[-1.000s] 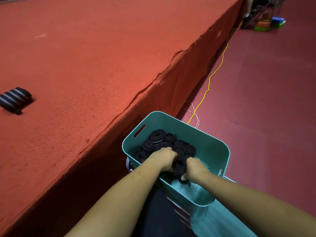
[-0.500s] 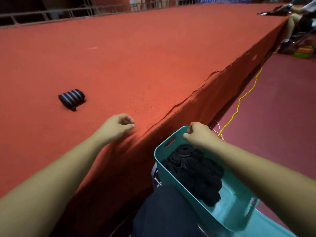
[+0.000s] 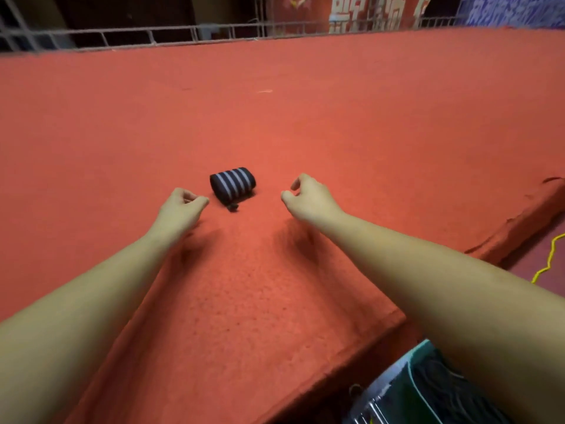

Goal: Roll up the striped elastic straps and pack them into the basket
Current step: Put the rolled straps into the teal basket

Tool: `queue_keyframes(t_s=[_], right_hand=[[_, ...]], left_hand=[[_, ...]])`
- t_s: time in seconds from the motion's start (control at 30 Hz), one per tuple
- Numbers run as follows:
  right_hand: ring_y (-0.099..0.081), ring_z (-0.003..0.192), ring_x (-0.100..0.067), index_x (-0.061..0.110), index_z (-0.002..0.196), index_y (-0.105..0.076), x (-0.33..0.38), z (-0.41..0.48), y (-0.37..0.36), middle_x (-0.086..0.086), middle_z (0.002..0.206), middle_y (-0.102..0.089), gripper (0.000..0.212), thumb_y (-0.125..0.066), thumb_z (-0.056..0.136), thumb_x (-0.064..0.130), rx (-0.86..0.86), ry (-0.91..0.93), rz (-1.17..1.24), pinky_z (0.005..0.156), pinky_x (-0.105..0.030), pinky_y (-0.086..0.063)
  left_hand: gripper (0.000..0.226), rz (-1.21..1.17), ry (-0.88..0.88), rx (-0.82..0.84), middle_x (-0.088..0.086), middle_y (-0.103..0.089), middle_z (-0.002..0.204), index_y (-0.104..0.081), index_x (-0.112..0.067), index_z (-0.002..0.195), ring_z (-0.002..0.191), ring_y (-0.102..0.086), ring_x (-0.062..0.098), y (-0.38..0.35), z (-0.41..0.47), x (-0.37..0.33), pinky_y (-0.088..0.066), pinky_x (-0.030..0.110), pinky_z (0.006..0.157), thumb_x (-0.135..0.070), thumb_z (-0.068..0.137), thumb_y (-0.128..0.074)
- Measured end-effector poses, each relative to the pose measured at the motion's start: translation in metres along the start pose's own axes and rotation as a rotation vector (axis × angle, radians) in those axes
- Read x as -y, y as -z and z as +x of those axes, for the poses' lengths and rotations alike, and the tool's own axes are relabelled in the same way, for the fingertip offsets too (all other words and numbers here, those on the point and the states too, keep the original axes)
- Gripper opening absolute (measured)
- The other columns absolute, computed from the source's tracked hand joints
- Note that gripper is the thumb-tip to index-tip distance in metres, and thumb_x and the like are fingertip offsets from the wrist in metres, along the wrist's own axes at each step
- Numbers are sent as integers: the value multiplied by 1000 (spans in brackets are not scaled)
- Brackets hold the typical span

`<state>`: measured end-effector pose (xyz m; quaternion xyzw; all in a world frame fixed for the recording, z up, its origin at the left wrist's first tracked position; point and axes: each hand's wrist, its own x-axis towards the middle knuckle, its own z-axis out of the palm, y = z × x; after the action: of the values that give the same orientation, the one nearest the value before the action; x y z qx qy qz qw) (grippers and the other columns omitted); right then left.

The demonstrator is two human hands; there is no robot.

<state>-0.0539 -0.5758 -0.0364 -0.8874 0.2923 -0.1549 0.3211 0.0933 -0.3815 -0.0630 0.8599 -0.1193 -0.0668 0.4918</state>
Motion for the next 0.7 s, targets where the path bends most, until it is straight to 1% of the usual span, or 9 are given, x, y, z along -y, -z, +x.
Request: queue_keyframes(t_s=[0.13,0.2,0.23,0.3,0.37,0.43,0.5,0.6,0.7], right_hand=[[-55,122,-40,0,127,-52,28,63,-53,-26,129,-59,50,-51,98,41,26,29,-15,97,-40,-45],[-53,125,-41,-1,130,-50,39,90,-73,-28,133,-56,55,-45,101,45,51,22,-9,98,-40,-43],[-52,126,-40,-3,131,-51,44,102,-82,-28,134,-56,57,-42,103,46,78,10,-11,98,-39,-43],[-53,127,-39,-5,130,-56,51,116,-98,-28,135,-56,58,-36,106,44,124,0,-3,98,-36,-42],[-54,126,-38,-6,127,-58,54,120,-109,-27,134,-58,54,-34,107,39,126,-9,59,96,-34,-42],[-56,123,-38,-7,124,-59,54,119,-113,-27,130,-61,50,-36,107,35,109,-22,137,94,-34,-43],[-61,115,-40,-7,120,-61,52,113,-110,-26,117,-66,49,-40,106,35,98,-34,241,96,-40,-49],[-67,92,-37,-6,115,-62,51,95,-90,-22,98,-67,50,-48,101,39,82,-89,441,87,-43,-56],[-63,71,-31,-3,109,-64,49,64,-56,-14,82,-61,48,-54,97,43,100,-134,593,66,-36,-53]], left_hand=[[39,-58,36,15,6,-55,85,-49,-14,125,65,-58,26,-20,45,3,-57,42,66,-39,94,-56],[53,-53,49,43,12,-59,94,-41,-15,140,66,-61,26,-31,64,0,-56,37,62,-40,96,-54],[57,-28,45,49,14,-60,104,-38,-14,145,73,-64,28,-35,71,-1,-54,34,63,-41,97,-53],[54,81,-44,57,9,-60,120,-46,-8,142,99,-65,28,-44,84,1,-48,33,74,-41,99,-51],[49,135,-148,80,6,-65,123,-58,-7,132,114,-62,26,-47,88,10,-44,31,83,-43,99,-50],[54,102,-200,63,8,-67,125,-61,-10,129,117,-61,27,-47,83,18,-46,35,96,-50,94,-51],[49,-5,-245,17,6,-66,127,-59,-11,130,118,-60,22,-49,71,19,-44,36,104,-46,96,-57],[42,-234,-244,-2,3,-63,122,-54,-13,129,113,-62,17,-48,46,3,-48,29,98,-38,96,-63],[47,-356,-233,50,3,-66,117,-57,-24,118,110,-66,20,-37,18,-22,-53,41,98,-51,83,-70]])
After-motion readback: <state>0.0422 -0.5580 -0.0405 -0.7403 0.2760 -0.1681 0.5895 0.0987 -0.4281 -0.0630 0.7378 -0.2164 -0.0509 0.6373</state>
